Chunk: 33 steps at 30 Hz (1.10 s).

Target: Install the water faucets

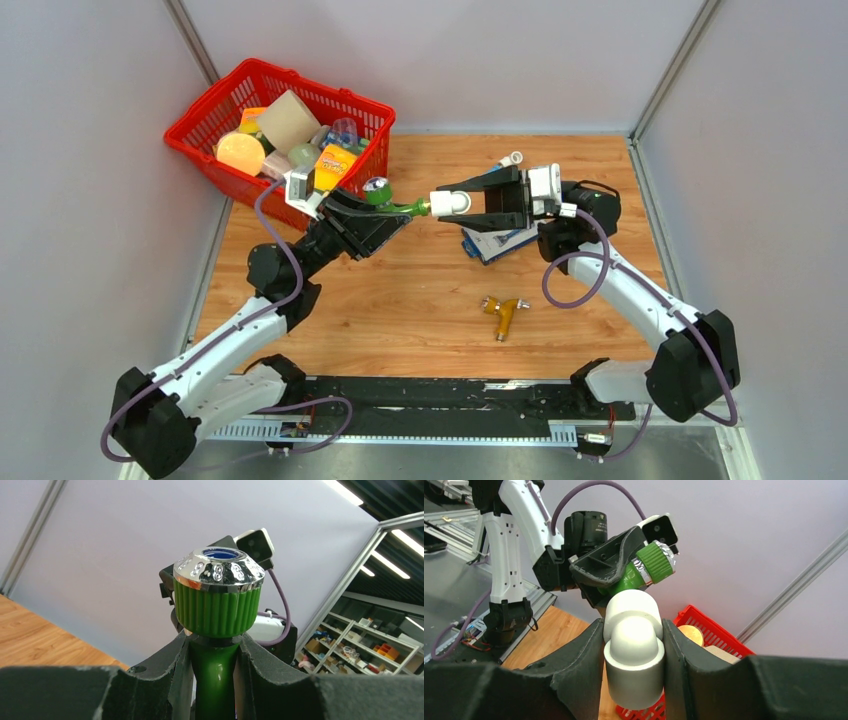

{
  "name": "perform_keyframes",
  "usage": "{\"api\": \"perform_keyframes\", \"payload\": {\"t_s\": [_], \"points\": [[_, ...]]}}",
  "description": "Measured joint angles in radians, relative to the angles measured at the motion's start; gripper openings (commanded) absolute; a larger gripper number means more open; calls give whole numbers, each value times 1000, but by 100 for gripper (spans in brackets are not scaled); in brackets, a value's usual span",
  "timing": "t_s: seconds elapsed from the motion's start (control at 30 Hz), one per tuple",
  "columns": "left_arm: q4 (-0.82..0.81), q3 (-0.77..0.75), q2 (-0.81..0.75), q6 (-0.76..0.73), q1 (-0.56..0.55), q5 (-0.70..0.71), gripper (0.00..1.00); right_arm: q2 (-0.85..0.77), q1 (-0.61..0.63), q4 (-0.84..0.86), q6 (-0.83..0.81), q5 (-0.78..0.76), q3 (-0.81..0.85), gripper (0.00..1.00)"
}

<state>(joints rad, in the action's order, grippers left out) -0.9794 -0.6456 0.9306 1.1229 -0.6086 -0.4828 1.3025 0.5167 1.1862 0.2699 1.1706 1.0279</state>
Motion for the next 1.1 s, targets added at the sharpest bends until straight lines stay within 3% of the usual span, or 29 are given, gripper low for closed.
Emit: {"api": "perform_keyframes", "payload": {"t_s": [0.33,0.63,0.9,1.1], "points": [[-51,23,11,-138,-9,-25,0,5,1,-7,121,-77,0,0],[163,-72,-15,-269,29,-157,0,-43,-3,-122,65,-68,1,0],[276,-130,-9,-255,139,-351,0,-49,0,-233,-32,2,3,0],[254,-145,6,-169,148,-389,0,-50,5,-155,-76,33,-24,0]]}}
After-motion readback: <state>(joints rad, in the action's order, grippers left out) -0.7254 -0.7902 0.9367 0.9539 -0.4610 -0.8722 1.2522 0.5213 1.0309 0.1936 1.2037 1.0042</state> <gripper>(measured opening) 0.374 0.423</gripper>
